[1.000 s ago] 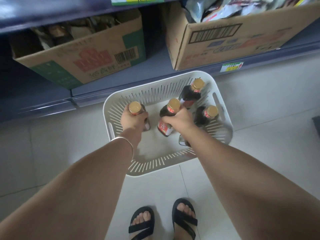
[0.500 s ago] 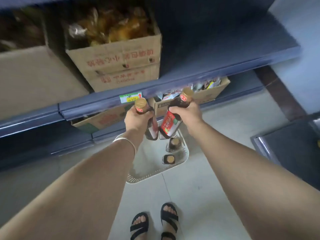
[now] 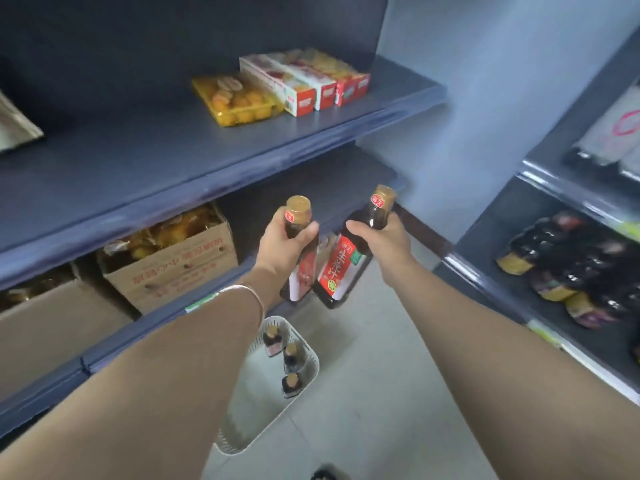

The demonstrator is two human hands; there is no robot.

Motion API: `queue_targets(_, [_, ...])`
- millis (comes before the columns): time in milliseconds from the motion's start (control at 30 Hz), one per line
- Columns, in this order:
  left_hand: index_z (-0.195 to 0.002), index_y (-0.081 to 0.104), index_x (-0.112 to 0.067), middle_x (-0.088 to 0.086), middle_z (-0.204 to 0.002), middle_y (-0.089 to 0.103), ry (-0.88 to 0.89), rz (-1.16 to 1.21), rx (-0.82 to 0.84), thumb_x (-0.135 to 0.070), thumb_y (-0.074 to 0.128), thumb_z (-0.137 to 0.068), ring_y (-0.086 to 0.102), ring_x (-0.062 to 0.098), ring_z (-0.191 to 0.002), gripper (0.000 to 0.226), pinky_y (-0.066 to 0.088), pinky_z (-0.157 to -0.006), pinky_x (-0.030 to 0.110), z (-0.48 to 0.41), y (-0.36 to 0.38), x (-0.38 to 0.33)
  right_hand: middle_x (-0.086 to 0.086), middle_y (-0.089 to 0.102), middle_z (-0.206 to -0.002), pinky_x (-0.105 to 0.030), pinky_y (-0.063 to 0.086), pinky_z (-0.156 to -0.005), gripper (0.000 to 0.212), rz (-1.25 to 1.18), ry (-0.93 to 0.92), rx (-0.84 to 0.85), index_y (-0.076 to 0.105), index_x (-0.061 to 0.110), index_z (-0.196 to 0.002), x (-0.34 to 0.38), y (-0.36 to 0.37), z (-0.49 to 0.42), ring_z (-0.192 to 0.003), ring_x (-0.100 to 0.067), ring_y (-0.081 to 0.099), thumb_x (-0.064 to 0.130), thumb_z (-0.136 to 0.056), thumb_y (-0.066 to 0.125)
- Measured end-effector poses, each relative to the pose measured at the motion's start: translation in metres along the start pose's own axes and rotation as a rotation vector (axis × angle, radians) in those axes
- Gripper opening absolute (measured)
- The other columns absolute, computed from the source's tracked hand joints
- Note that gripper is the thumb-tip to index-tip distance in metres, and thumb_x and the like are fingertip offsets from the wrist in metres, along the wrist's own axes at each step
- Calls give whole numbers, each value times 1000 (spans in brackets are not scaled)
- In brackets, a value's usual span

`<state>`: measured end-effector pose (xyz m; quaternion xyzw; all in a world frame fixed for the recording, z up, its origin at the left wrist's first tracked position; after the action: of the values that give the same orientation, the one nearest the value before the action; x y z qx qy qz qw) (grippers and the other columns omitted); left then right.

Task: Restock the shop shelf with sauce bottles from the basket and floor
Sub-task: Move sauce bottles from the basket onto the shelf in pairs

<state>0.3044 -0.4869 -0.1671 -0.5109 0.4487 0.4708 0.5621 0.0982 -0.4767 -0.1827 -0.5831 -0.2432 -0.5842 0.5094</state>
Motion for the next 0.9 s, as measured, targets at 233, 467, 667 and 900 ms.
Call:
queue_targets(233, [-117,47,-19,-5,-105,55,230,-188,330,-33,59,-87,53,16,-93,36,39,-84,28,35,146,-122,4,66,-97,-45,49,-94,27,-10,-66,-262,55,32,-85,43,-183,42,-97,-21,63,53,-74,67])
queue_targets(467, [-117,49,-13,-1,-102,59,418,-255,595,-31,60,-86,53,14,-90,38,39,-81,26,111,313,-203,0,64,-105,-41,52,-86,25,0,-57,-510,55,33,-83,28,-372,94,-101,-25,63,53,-75,68])
queue_targets(667, [-118,49,-14,3,-110,61,491,-309,764,-34,58,-86,55,20,-99,38,40,-85,29,197,452,-234,5,63,-94,-40,53,-82,37,128,-29,-677,57,29,-99,-11,-534,146,-95,-22,63,55,-75,67])
queue_targets(900, [-121,48,-10,9,-119,61,515,-288,844,-31,59,-87,54,23,-107,42,39,-88,29,270,587,-268,3,65,-98,-35,50,-80,39,254,34,-786,57,28,-102,-51,-696,183,-96,-22,63,56,-75,64])
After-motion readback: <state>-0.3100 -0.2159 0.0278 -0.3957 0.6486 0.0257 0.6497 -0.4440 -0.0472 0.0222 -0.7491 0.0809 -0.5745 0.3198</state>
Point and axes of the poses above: each hand's wrist, its own z-axis away from the middle knuckle, its own y-axis out of the palm, x = y × z, the point moved 10 cm from there along -z, towards the middle knuckle
